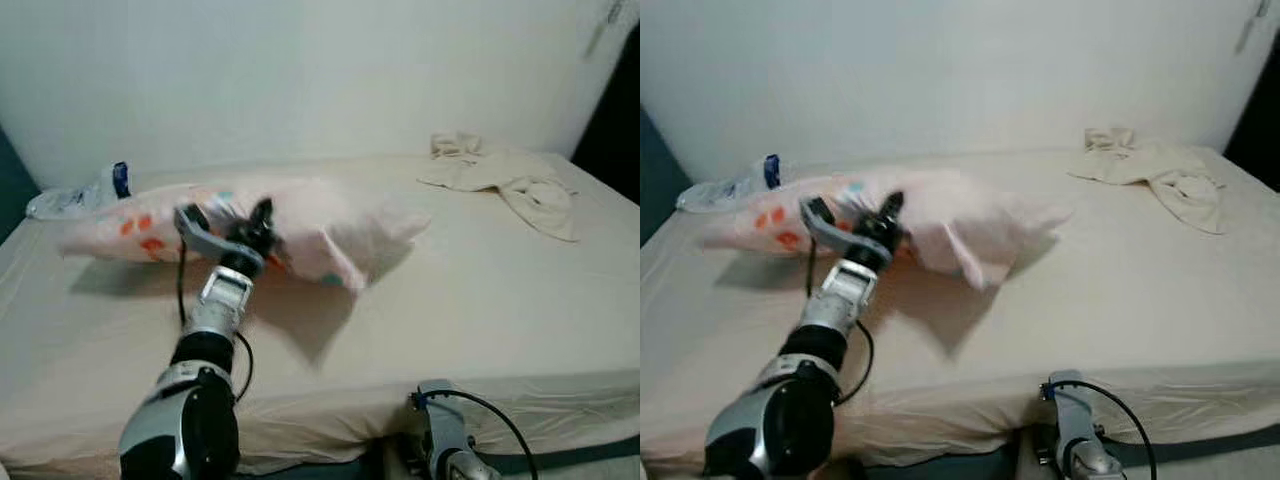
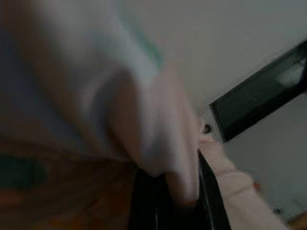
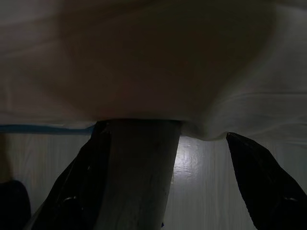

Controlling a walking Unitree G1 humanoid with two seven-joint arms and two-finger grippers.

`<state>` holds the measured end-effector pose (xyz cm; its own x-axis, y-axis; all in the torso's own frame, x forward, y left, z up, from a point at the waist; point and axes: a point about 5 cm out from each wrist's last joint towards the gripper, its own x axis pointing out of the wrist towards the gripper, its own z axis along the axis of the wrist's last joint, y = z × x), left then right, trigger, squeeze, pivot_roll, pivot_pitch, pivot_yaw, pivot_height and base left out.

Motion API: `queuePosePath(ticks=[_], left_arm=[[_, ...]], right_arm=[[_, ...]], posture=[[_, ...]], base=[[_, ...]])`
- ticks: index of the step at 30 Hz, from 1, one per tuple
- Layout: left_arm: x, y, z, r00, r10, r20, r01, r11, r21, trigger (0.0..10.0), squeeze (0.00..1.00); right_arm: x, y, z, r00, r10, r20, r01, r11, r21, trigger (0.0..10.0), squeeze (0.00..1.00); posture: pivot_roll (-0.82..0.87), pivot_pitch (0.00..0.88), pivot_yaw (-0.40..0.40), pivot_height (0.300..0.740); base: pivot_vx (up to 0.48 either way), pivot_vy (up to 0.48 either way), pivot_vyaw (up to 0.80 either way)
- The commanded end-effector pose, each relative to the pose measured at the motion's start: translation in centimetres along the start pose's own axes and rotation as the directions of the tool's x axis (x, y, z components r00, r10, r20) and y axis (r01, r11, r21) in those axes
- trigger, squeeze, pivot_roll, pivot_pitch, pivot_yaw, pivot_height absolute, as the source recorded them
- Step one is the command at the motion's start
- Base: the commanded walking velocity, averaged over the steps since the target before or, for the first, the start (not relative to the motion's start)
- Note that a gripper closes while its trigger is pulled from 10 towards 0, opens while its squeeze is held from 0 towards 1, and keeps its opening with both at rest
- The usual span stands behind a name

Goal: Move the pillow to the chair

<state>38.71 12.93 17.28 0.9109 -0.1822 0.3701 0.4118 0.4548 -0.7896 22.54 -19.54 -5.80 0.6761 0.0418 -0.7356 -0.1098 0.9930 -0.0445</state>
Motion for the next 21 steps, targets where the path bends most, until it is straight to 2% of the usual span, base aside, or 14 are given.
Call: queuePosePath(ticks=[1, 2, 3, 4, 5, 9, 11, 13, 16, 19, 21], left_arm=[[0.3, -0.6, 1.6, 0.999, -0.047, 0.024, 0.042, 0.987, 0.152, 0.0, 0.00], [0.2, -0.6, 1.5, 0.999, -0.041, 0.011, 0.038, 0.980, 0.193, 0.0, 0.00], [0.0, -0.5, 1.3, 0.999, -0.034, 0.004, 0.032, 0.976, 0.217, 0.5, 0.00], [-0.2, -0.4, 1.2, 1.000, -0.027, -0.002, 0.026, 0.970, 0.240, 4.4, 0.00], [-0.4, -0.2, 1.0, 1.000, -0.010, -0.007, 0.011, 0.965, 0.261, 10.0, 0.00], [-1.0, 0.3, 0.6, 0.999, 0.032, -0.020, -0.024, 0.950, 0.311, 10.0, 0.00], [-1.4, 0.8, 0.3, 0.997, 0.070, -0.032, -0.053, 0.928, 0.368, 10.0, 0.00], [-2.1, 1.6, -0.1, 0.991, 0.124, -0.050, -0.089, 0.889, 0.450, 10.0, 0.00], [-2.6, 2.3, -0.2, 0.983, 0.178, -0.045, -0.135, 0.866, 0.481, 10.0, 0.00], [-3.3, 3.5, 0.2, 0.963, 0.268, -0.009, -0.230, 0.841, 0.490, 10.0, 0.00], [-3.8, 4.3, 0.7, 0.942, 0.335, 0.018, -0.296, 0.803, 0.517, 10.0, 0.00]], right_arm=[[0.0, 2.0, -1.4, 0.995, 0.074, -0.062, -0.073, 0.997, 0.017, 10.0, 0.00], [0.0, 2.0, -1.4, 0.995, 0.075, -0.061, -0.074, 0.997, 0.016, 10.0, 0.00], [0.0, 2.0, -1.4, 0.995, 0.075, -0.061, -0.075, 0.997, 0.016, 10.0, 0.00], [0.0, 2.0, -1.4, 0.995, 0.076, -0.061, -0.075, 0.997, 0.016, 10.0, 0.00], [0.0, 2.0, -1.4, 0.995, 0.077, -0.060, -0.077, 0.997, 0.016, 10.0, 0.00], [0.0, 2.0, -1.3, 0.995, 0.081, -0.059, -0.080, 0.997, 0.014, 10.0, 0.00], [0.1, 2.0, -1.2, 0.995, 0.083, -0.058, -0.082, 0.997, 0.011, 10.0, 0.00], [0.1, 2.0, -1.2, 0.995, 0.085, -0.058, -0.085, 0.996, 0.007, 10.0, 0.00], [0.1, 2.1, -1.2, 0.995, 0.088, -0.057, -0.087, 0.996, 0.005, 10.0, 0.00], [0.1, 2.1, -1.2, 0.994, 0.089, -0.057, -0.089, 0.996, 0.004, 10.0, 0.00], [0.1, 2.1, -1.1, 0.994, 0.091, -0.056, -0.091, 0.996, 0.004, 10.0, 0.00]], posture=[[-0.10, 0.000, 0.049, 0.591], [-0.10, 0.000, 0.049, 0.596], [-0.10, 0.000, 0.049, 0.601], [-0.10, 0.000, 0.049, 0.606], [-0.10, 0.000, 0.048, 0.616], [-0.09, 0.000, 0.043, 0.636], [-0.09, 0.000, 0.041, 0.646], [-0.09, 0.000, 0.040, 0.661], [-0.08, 0.000, 0.041, 0.676], [-0.08, 0.000, 0.042, 0.691], [-0.08, 0.000, 0.043, 0.701]], base=[[0.000, 0.000, 0.00], [0.000, 0.000, 0.00], [0.000, 0.000, 0.00], [0.000, 0.000, 0.00], [0.000, 0.000, 0.00], [0.000, 0.000, 0.00], [0.000, 0.000, 0.00], [0.000, 0.000, 0.00], [0.000, 0.000, 0.00], [0.000, 0.000, 0.00], [0.000, 0.000, 0.00]])
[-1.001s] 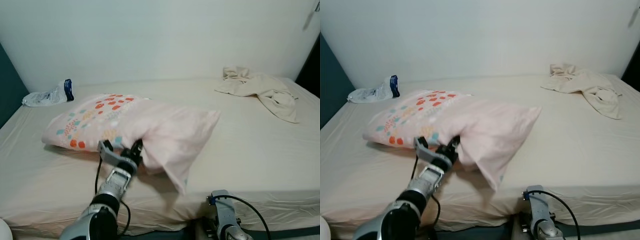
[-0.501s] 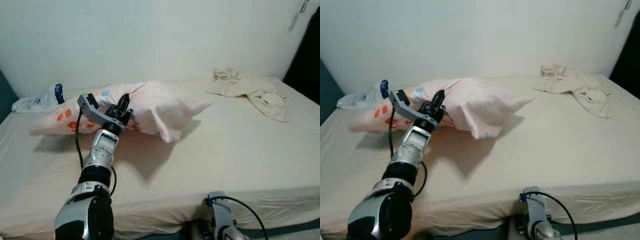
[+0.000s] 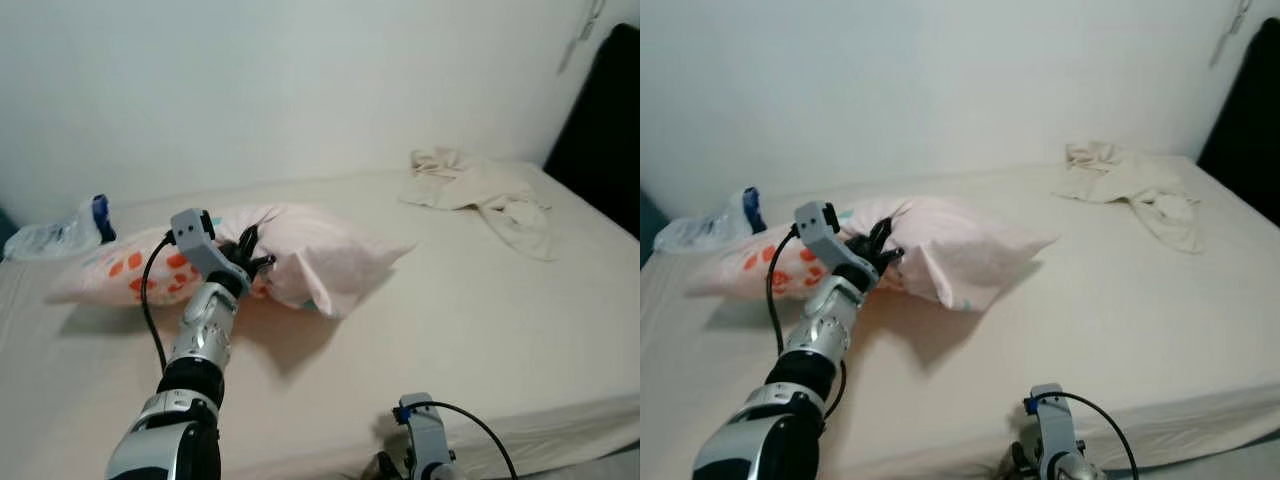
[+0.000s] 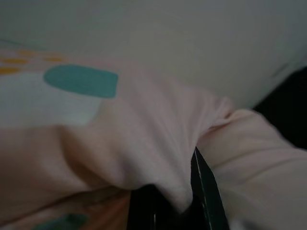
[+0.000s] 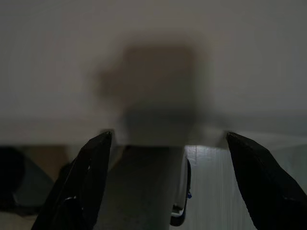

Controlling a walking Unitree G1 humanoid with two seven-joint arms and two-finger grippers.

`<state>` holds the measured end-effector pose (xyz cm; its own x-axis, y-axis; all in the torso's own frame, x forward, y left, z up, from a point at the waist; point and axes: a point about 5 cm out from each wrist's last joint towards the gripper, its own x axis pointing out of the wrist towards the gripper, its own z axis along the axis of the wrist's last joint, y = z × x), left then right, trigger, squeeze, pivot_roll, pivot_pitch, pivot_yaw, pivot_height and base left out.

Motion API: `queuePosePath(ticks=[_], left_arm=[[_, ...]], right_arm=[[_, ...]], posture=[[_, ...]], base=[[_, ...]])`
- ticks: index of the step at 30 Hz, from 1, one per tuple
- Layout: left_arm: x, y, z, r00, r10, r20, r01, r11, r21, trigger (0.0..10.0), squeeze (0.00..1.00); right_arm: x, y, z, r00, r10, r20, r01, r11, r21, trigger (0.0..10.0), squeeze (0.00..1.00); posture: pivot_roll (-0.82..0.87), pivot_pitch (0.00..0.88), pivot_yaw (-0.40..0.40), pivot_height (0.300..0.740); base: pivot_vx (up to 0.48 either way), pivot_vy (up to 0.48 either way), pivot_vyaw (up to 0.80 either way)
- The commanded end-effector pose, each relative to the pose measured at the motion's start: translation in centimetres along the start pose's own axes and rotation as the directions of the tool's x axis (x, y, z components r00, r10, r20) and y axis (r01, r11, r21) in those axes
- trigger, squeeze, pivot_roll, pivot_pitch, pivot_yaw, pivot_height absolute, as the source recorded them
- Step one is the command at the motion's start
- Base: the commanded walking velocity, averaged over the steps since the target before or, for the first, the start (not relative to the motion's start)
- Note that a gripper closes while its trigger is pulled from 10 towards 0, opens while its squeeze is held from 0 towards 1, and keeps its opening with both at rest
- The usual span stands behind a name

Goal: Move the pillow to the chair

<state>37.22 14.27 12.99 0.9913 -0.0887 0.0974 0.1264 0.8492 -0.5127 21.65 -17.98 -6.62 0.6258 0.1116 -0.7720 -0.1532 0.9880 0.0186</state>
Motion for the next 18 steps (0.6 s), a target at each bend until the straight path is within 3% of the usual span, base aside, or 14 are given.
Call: queuePosePath(ticks=[1, 6, 9, 14, 18], left_arm=[[-0.6, 2.4, 0.7, 0.993, 0.111, 0.030, -0.113, 0.992, 0.052, 10.0, 0.00], [-1.7, 4.5, -0.3, 0.974, 0.226, -0.017, -0.219, 0.957, 0.188, 10.0, 0.00], [-2.6, 5.6, -1.2, 0.956, 0.289, -0.052, -0.271, 0.938, 0.216, 10.0, 0.00], [-3.6, 6.3, -3.0, 0.933, 0.336, -0.129, -0.294, 0.919, 0.264, 10.0, 0.00], [-4.3, 6.4, -4.5, 0.909, 0.369, -0.193, -0.301, 0.903, 0.306, 10.0, 0.00]], right_arm=[[0.1, 0.4, -0.1, 1.000, 0.015, -0.003, -0.015, 1.000, -0.008, 10.0, 0.00], [0.0, 0.4, -0.3, 1.000, 0.010, -0.006, -0.010, 1.000, -0.014, 10.0, 0.00], [0.0, 0.3, -0.4, 1.000, 0.009, -0.011, -0.009, 1.000, -0.016, 10.0, 0.00], [-0.1, 0.2, -0.5, 1.000, 0.009, -0.010, -0.009, 1.000, -0.018, 10.0, 0.00], [-0.1, 0.2, -0.5, 1.000, 0.000, -0.019, -0.001, 0.999, -0.034, 10.0, 0.00]], posture=[[-0.08, 0.000, 0.042, 0.706], [-0.09, 0.000, 0.043, 0.731], [-0.09, 0.000, 0.042, 0.740], [-0.09, 0.000, 0.038, 0.740], [-0.08, 0.000, 0.033, 0.740]], base=[[0.000, 0.000, 0.00], [0.000, 0.000, 0.00], [0.000, 0.000, 0.00], [0.000, 0.000, 0.00], [-0.426, 0.000, 0.00]])
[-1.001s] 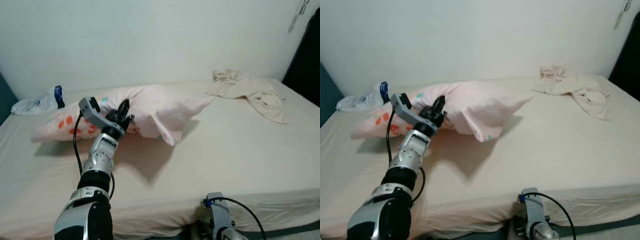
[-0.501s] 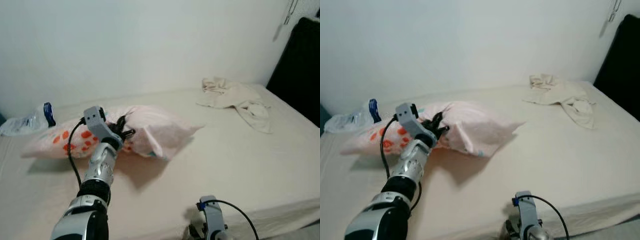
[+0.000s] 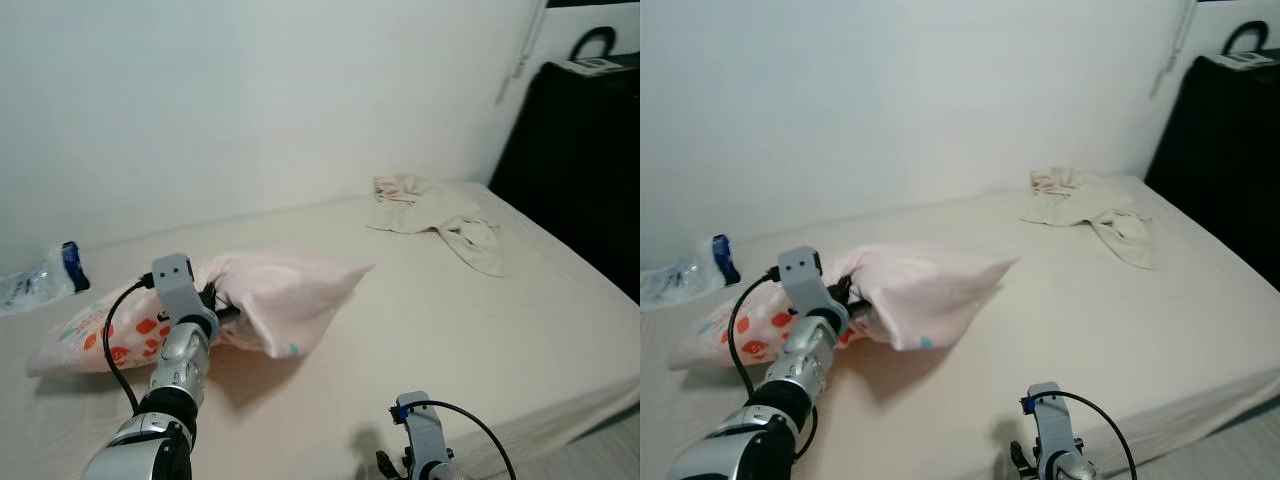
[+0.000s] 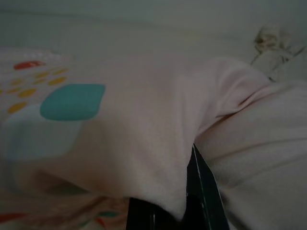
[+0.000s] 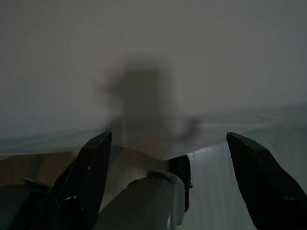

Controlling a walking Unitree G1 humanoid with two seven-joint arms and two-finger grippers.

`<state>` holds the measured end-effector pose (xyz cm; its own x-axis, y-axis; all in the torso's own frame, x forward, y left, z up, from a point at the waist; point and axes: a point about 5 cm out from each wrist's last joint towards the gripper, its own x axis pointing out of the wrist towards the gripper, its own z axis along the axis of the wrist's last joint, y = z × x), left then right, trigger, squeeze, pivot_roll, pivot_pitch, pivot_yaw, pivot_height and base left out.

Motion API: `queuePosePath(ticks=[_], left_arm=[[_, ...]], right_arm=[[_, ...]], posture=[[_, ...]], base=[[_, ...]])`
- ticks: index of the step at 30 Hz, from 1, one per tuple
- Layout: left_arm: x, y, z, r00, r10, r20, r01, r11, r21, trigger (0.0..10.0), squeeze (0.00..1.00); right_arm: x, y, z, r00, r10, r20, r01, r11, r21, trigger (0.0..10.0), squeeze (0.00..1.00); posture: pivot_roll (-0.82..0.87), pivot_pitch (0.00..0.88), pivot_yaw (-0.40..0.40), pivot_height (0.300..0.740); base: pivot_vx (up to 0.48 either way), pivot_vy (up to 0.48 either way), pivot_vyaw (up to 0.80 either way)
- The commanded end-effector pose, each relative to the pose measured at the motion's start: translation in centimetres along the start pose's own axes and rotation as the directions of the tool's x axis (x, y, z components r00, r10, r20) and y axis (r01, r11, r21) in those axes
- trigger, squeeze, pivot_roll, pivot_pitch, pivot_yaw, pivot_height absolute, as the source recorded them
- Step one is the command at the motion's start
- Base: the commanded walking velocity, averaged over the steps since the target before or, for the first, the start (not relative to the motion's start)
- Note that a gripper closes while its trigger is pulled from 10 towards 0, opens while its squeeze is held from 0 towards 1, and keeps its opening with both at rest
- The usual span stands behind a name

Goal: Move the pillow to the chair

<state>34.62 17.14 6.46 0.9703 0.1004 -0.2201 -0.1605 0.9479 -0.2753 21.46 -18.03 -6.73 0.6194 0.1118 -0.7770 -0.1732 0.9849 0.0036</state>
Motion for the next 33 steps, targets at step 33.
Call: queuePosePath(ticks=[33], left_arm=[[-2.8, -0.8, -6.5, 0.984, -0.001, -0.180, 0.042, 0.973, 0.226, 10.0, 0.00]], right_arm=[[0.0, 0.8, 0.4, 0.996, 0.065, 0.056, -0.063, 0.997, -0.033, 10.0, 0.00]], posture=[[-0.08, 0.000, 0.039, 0.740]], base=[[-0.029, 0.000, 0.45]])
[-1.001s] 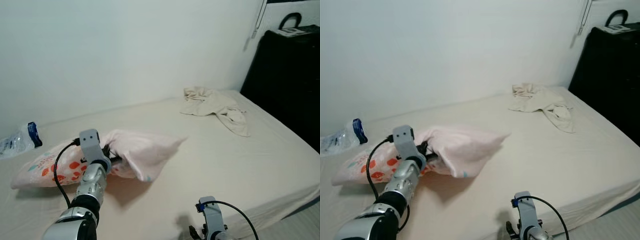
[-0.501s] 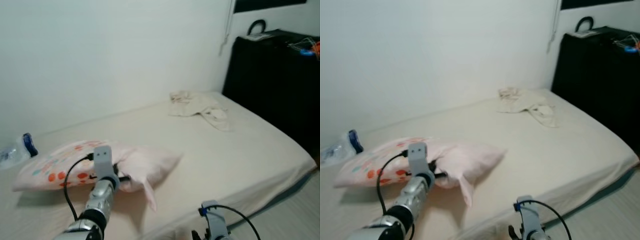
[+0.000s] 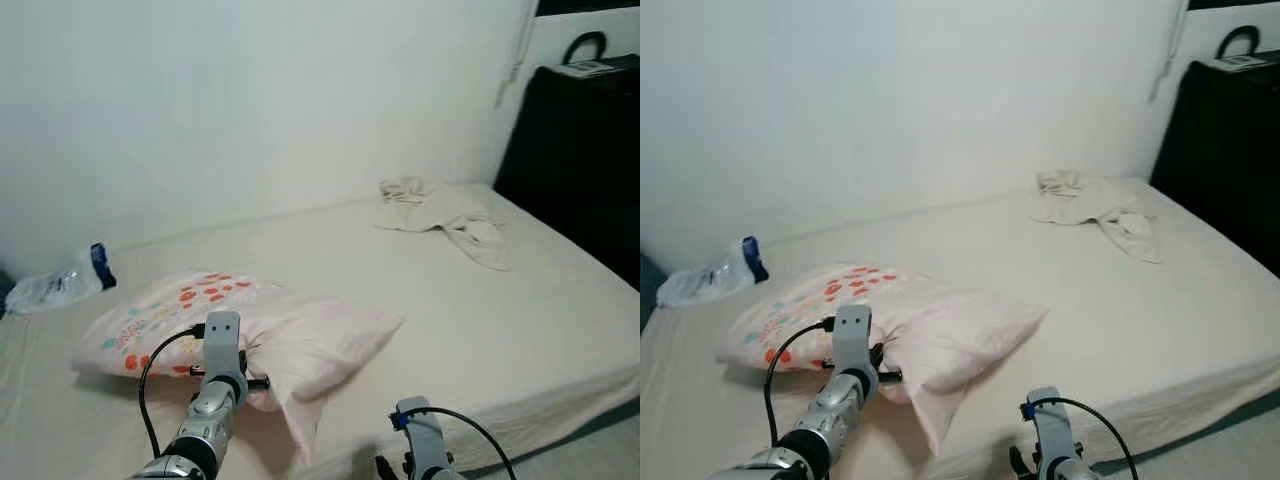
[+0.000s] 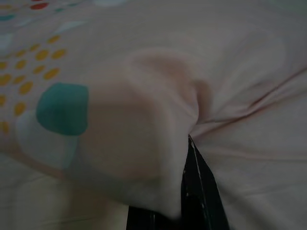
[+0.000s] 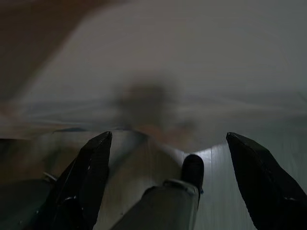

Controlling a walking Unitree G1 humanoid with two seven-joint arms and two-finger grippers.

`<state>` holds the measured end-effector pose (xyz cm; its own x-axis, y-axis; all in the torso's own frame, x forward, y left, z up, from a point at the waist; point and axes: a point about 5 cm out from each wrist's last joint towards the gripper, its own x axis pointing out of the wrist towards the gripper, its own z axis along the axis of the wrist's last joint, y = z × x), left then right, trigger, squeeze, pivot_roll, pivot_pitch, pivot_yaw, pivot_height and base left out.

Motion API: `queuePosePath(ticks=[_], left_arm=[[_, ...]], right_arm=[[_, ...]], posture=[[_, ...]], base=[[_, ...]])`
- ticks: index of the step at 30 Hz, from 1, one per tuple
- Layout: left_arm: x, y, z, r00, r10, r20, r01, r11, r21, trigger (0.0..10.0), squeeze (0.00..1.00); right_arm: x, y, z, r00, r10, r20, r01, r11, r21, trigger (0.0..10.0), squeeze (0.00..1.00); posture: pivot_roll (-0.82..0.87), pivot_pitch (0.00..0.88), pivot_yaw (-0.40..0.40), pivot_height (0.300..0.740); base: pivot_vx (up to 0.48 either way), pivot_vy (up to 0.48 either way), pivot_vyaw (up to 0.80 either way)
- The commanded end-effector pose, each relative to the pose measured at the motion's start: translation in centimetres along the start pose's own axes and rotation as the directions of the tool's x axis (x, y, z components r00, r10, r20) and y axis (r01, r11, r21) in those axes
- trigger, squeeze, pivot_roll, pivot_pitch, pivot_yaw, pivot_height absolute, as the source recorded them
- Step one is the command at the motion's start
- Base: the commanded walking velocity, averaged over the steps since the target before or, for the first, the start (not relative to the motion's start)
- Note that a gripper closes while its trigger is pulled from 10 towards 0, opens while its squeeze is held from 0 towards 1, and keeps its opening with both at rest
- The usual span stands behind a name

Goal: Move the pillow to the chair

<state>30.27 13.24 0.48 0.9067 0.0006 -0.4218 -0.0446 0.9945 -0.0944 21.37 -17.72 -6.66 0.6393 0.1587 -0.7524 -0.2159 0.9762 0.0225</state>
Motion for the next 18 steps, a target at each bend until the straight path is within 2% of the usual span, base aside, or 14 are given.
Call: queuePosePath(ticks=[1, 7, 14, 18], left_arm=[[0.3, 1.0, 1.2, 0.998, 0.046, 0.050, -0.046, 0.999, 0.015, 10.0, 0.00], [0.5, 1.3, 2.0, 0.996, 0.055, 0.074, -0.057, 0.998, 0.019, 10.0, 0.00], [0.4, 0.3, 1.4, 0.999, -0.033, 0.044, 0.031, 0.999, 0.029, 10.0, 0.00], [0.2, -0.6, 0.7, 0.997, -0.079, 0.017, 0.077, 0.994, 0.083, 10.0, 0.00]], right_arm=[[0.2, 0.6, 0.4, 0.999, 0.028, 0.022, -0.027, 1.000, -0.013, 10.0, 0.00], [0.2, 0.8, 0.5, 0.999, 0.040, 0.020, -0.039, 0.999, -0.027, 10.0, 0.00], [0.2, 1.0, 0.5, 0.999, 0.050, 0.019, -0.049, 0.998, -0.037, 10.0, 0.00], [0.2, 1.0, 0.5, 0.998, 0.054, 0.018, -0.053, 0.998, -0.041, 10.0, 0.00]], posture=[[-0.08, 0.000, 0.039, 0.740], [-0.08, 0.000, 0.041, 0.740], [-0.08, 0.000, 0.045, 0.740], [-0.08, 0.000, 0.045, 0.740]], base=[[0.000, 0.000, 0.72], [0.000, 0.000, 0.72], [0.000, 0.000, 0.71], [0.000, -0.480, 0.71]])
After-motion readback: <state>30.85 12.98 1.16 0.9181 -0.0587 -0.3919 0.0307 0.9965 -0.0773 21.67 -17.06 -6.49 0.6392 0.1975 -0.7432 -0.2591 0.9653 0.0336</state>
